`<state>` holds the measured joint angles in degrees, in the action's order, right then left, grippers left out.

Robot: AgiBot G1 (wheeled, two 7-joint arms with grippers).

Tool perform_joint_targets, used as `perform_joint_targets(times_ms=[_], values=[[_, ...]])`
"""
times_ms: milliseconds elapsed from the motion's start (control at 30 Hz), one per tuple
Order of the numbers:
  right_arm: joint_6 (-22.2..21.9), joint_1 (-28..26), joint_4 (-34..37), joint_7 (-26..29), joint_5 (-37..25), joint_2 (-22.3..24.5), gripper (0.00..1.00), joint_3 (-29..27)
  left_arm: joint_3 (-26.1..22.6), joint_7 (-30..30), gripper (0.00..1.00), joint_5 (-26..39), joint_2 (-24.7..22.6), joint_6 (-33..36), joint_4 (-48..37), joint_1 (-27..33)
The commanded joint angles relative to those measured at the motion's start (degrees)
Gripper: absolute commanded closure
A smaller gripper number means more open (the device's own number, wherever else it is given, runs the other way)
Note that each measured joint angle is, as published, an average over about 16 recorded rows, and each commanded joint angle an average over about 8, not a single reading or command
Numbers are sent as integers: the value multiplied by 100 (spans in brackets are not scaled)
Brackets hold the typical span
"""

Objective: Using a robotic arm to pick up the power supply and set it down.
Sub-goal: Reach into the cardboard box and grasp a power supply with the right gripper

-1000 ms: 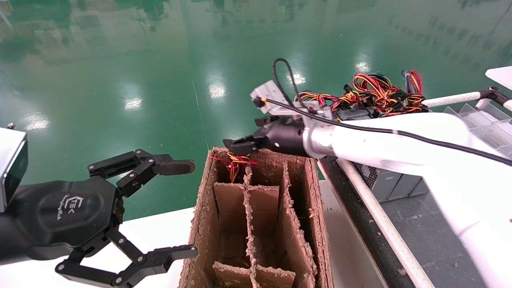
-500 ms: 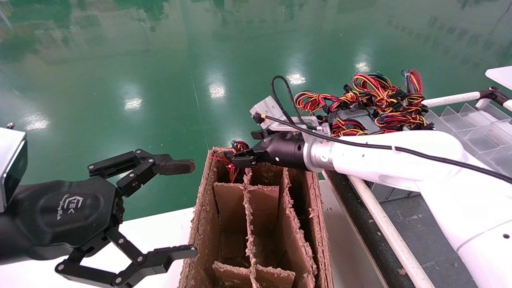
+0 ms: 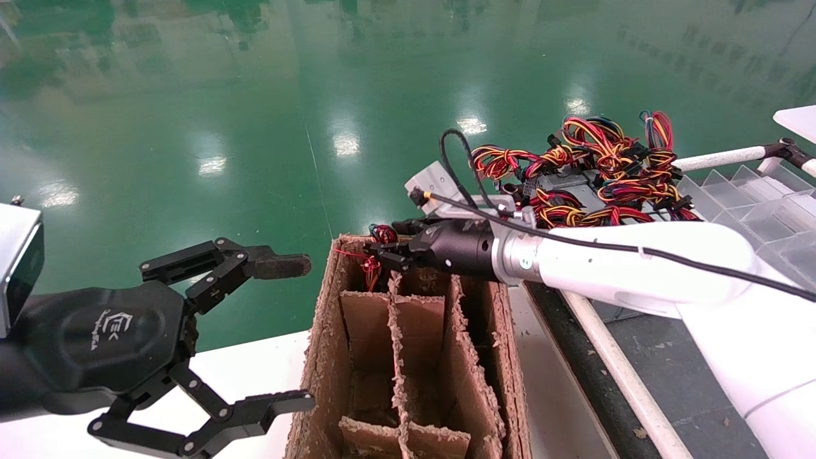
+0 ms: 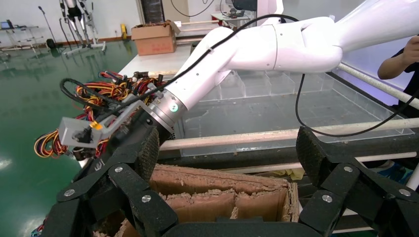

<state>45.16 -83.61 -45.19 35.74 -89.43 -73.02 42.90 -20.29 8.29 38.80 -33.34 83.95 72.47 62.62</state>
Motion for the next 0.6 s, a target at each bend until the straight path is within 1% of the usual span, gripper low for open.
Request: perform_joint_targets(times_ms=[33, 367, 600], values=[[-22, 49, -65, 9, -16, 18, 100, 11, 0, 0, 0, 0, 0, 0, 0, 0], [-108, 182, -436, 228, -87, 163, 100, 22, -1, 0, 0, -1, 0, 0, 0, 0], [-48, 233, -623, 377, -28, 269, 100, -4, -1, -1, 0, -1, 0, 0, 0, 0]])
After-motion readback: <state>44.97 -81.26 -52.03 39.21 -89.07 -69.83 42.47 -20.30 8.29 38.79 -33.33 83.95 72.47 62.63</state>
